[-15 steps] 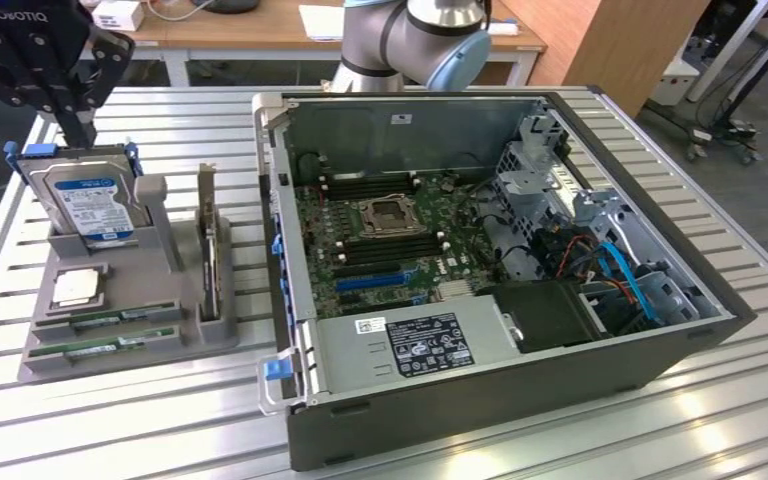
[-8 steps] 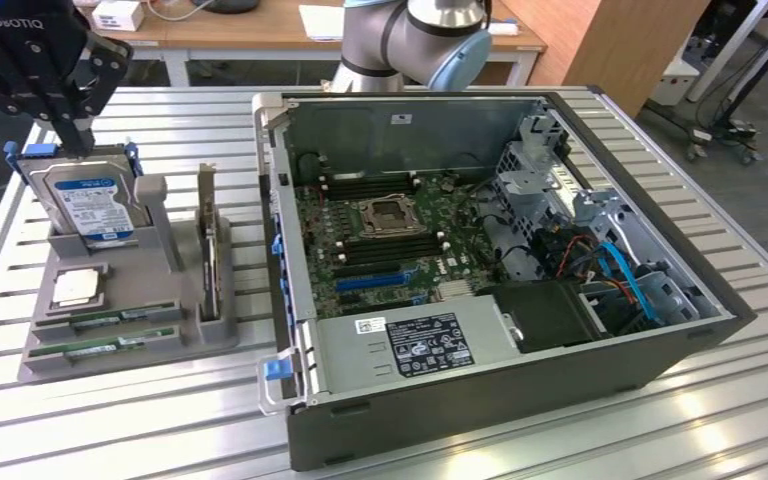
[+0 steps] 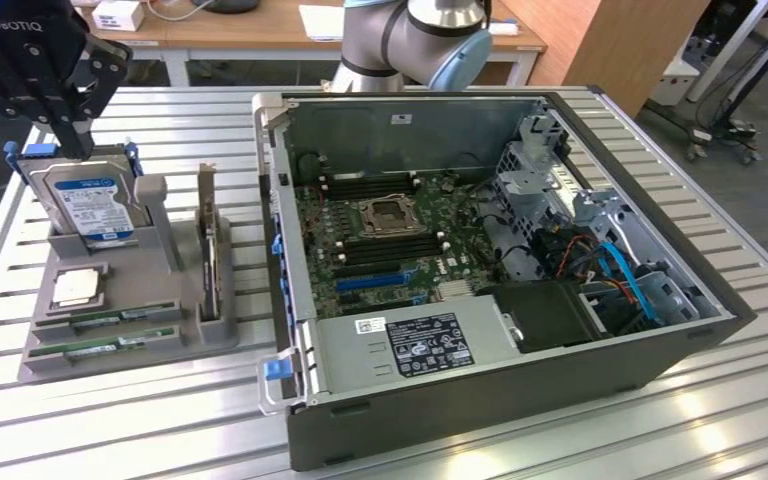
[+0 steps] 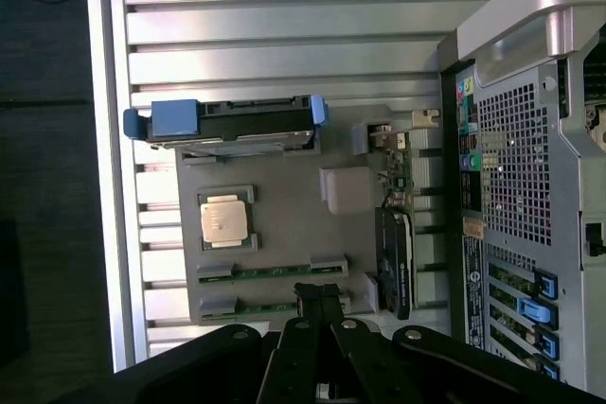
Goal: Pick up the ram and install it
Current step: 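Pick up the ram and move it above insertion slot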
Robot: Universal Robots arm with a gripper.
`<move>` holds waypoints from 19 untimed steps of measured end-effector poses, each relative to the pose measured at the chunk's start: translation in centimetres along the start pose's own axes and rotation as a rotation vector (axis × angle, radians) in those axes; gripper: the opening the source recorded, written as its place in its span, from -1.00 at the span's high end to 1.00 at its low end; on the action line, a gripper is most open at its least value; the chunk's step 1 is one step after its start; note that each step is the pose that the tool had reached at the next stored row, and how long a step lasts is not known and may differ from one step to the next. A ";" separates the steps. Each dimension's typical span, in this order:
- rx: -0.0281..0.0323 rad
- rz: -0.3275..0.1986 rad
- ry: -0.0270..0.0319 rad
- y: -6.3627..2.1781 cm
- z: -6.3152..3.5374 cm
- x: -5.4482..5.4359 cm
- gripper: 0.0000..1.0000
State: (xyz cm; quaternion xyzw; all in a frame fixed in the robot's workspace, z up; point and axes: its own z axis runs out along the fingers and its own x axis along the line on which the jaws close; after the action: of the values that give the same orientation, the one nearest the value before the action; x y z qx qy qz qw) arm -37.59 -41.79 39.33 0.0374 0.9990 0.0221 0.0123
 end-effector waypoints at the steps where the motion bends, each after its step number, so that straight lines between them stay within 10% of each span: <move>1: 0.0000 0.000 0.0000 0.00 0.00 0.0 0.80; 19: -0.0024 -0.105 0.0048 0.00 0.01 0.0 0.80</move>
State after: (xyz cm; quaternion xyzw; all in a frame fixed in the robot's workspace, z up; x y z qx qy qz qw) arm -37.59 -41.79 39.32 -0.0150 0.9996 0.0227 0.0111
